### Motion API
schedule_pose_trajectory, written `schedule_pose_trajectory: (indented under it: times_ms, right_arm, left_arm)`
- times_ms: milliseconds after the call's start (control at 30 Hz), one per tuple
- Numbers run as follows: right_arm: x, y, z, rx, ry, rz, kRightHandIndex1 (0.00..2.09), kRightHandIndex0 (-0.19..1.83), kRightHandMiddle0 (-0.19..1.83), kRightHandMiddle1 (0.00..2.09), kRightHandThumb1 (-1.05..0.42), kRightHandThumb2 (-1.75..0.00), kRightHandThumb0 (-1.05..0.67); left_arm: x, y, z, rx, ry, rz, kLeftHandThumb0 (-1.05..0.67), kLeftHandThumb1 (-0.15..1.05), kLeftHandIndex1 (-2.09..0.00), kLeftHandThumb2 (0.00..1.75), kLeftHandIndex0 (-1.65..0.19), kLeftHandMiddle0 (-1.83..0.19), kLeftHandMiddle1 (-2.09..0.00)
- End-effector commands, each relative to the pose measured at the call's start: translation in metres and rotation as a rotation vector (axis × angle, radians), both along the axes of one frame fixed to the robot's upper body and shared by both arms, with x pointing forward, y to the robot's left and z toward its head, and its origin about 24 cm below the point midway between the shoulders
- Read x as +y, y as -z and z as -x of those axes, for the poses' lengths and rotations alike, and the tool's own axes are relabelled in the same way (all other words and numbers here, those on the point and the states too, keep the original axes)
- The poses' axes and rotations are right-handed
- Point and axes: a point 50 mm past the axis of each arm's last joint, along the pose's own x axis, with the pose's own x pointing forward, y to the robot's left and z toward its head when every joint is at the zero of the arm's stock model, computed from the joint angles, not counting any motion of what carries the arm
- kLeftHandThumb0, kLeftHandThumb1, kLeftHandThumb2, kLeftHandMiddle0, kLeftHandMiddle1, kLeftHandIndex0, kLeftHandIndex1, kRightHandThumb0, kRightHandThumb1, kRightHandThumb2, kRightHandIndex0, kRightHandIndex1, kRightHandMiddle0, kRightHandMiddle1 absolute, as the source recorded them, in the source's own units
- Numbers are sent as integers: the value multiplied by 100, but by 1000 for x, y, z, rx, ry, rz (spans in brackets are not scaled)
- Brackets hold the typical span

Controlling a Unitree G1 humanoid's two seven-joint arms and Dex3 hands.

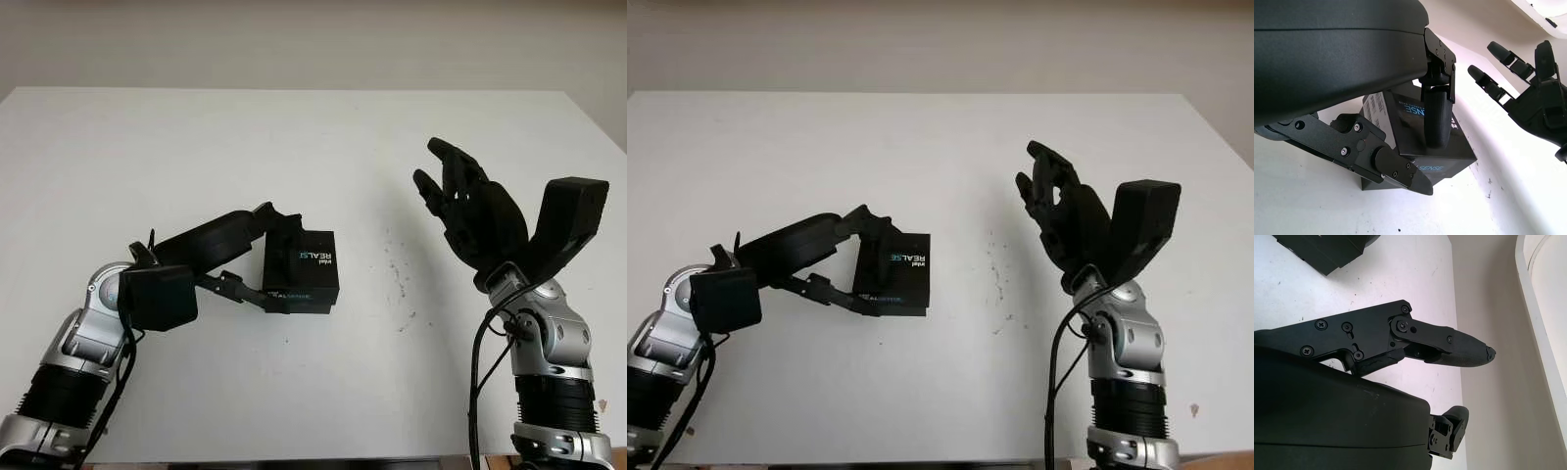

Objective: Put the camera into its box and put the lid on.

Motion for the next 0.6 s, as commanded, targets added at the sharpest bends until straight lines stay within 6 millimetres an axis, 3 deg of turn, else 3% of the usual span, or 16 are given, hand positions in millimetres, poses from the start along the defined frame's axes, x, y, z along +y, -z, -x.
schedule_pose_trajectory:
  times_ms: [0,567]
  right_arm:
    - [-3,-1,0,0,12,2,6,15,-17,72,-105,-58,-63]
    - [-3,-2,-1,0,7,15,5,13,-17,70,-105,-60,-63]
  left_arm:
    - [-2,4,6,25,24,-17,-31,97,-194,19,-33,-35,-206]
    - [6,13,3,30,-22,-46,-28,92,-194,30,-34,-33,-209]
